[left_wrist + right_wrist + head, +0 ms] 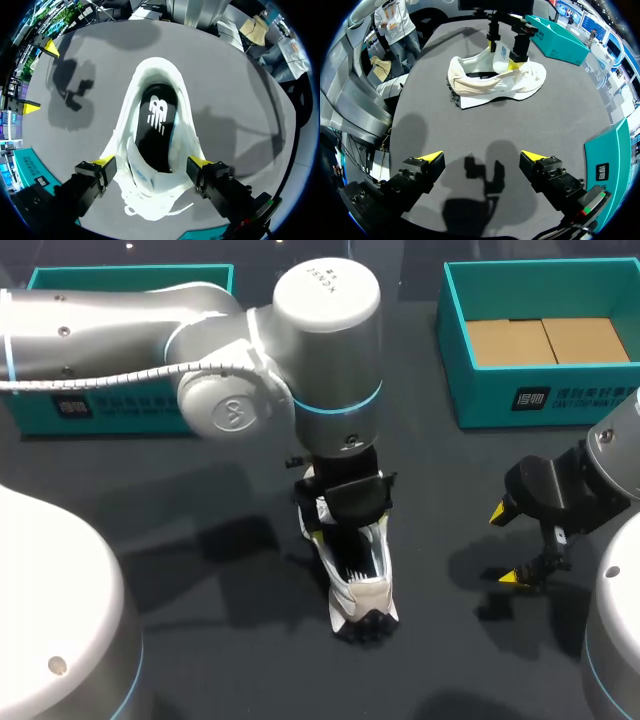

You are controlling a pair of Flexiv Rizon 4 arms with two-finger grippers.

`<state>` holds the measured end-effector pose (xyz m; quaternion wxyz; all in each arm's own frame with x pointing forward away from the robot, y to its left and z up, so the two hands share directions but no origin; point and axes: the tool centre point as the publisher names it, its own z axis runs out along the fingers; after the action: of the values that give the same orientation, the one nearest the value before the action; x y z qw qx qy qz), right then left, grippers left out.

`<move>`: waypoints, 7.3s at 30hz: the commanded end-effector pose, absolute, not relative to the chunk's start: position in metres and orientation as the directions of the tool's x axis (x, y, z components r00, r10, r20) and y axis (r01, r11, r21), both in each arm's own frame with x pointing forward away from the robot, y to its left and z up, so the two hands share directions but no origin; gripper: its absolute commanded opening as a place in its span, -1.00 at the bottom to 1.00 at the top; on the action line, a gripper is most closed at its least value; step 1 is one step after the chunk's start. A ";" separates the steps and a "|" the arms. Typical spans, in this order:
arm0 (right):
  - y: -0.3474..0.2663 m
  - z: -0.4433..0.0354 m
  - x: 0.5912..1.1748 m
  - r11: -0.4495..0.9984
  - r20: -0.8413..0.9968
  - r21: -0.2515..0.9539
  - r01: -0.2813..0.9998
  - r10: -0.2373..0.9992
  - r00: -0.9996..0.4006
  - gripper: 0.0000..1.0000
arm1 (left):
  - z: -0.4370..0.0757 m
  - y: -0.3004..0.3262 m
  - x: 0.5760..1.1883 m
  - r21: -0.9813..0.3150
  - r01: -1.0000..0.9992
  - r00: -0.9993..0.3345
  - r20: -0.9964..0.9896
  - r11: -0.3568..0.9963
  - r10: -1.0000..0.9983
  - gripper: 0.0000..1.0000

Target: Take the shoe out of the shoebox, open the shoe tongue, remove and reinsert the insole, then place the shoe into the shoebox

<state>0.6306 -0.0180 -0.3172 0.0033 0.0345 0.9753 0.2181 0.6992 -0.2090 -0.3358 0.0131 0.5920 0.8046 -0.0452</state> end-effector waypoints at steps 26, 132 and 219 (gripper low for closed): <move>-0.018 -0.317 0.628 0.903 0.005 0.424 0.066 0.071 -0.997 1.00 | -0.284 -0.176 0.754 -0.074 0.950 -0.312 -0.127 0.305 0.941 -0.04; -0.018 -0.317 0.628 0.903 0.005 0.424 0.066 0.071 -0.997 1.00 | -0.265 -0.199 0.616 -0.140 0.502 -0.858 0.039 0.854 0.511 1.00; -0.018 -0.317 0.628 0.903 0.005 0.424 0.066 0.071 -0.997 1.00 | -0.383 -0.233 0.566 -0.072 -0.191 -0.981 0.057 0.979 -0.187 0.27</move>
<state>0.6305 -0.0180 -0.3172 0.0034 0.0345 0.9753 0.2181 0.5679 -0.2293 -0.3794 -0.0258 -0.0956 0.9943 -0.0406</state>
